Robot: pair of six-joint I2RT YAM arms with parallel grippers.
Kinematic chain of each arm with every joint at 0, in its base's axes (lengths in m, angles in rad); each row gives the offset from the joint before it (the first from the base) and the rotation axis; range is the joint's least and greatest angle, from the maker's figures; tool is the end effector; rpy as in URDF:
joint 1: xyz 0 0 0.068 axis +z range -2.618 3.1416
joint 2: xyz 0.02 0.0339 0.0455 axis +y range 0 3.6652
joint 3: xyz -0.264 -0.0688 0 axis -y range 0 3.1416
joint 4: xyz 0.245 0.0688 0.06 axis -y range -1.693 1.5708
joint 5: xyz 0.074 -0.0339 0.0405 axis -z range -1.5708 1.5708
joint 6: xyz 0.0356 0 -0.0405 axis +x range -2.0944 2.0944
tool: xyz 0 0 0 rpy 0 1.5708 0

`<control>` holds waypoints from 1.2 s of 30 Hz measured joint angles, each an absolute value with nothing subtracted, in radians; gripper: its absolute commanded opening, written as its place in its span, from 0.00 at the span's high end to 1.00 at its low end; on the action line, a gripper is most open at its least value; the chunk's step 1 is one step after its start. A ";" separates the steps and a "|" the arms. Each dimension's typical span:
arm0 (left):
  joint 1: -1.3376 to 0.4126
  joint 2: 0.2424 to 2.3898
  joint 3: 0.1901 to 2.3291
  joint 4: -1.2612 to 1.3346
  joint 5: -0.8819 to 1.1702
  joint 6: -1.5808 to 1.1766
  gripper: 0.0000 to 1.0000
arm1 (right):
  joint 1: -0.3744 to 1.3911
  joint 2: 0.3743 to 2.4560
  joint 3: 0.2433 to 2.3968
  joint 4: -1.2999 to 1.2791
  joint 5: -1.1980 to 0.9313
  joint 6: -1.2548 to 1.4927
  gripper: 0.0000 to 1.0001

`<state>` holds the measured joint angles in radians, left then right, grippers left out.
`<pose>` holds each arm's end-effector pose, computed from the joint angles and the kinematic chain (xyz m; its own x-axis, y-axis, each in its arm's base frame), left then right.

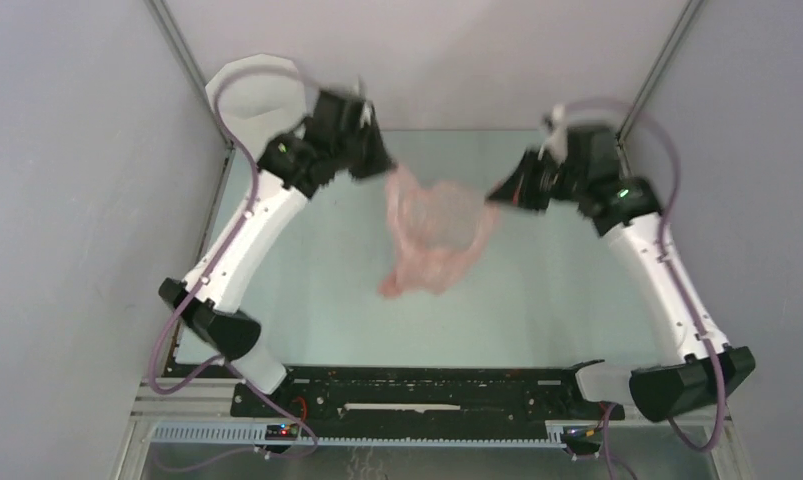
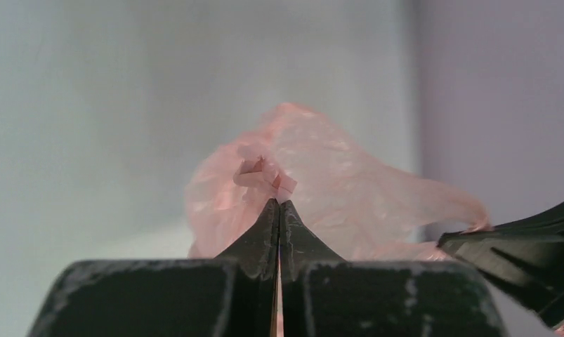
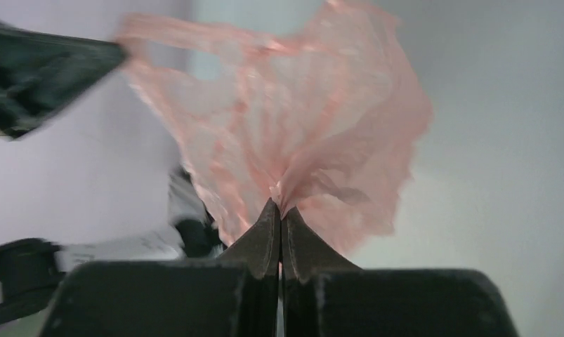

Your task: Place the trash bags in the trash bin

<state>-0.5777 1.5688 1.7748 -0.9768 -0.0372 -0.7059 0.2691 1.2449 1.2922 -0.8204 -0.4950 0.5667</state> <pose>0.2735 -0.1767 0.4100 -0.7837 -0.2630 -0.5627 0.0197 0.8950 -0.4456 0.2392 0.0835 0.3616 -0.8695 0.2502 -0.4258 -0.1125 0.7391 0.6641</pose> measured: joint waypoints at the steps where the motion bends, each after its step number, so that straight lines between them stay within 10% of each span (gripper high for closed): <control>1: -0.583 1.616 1.951 -0.967 -0.035 -0.699 1.00 | 0.274 1.280 1.469 -0.822 -0.480 0.556 1.00; 4: -0.623 1.710 2.411 -0.919 -0.090 -0.646 1.00 | 0.355 1.353 1.958 -0.828 -0.382 0.499 1.00; 7: -0.778 1.534 2.306 -0.768 -0.175 -0.602 1.00 | 0.524 1.227 2.012 -0.718 -0.289 0.426 1.00; 12: -0.680 1.054 1.485 -0.656 -0.182 -0.755 1.00 | 0.513 0.801 1.413 -0.566 -0.159 0.459 1.00; 20: -0.621 1.359 1.084 -0.911 -0.068 -0.826 1.00 | 0.651 0.986 0.577 -0.554 -0.121 0.692 1.00; 30: -0.654 1.816 2.549 -1.040 -0.024 -0.719 1.00 | 0.567 0.977 1.600 -0.643 -0.046 0.548 1.00; 36: -0.691 1.264 1.812 -0.836 -0.113 -0.696 1.00 | 0.643 0.664 1.487 -0.476 0.030 0.435 1.00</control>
<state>-0.6907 1.2640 1.8118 -0.8360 -0.1135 -0.6960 0.6426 0.6636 1.4868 -0.4763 0.0299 0.4355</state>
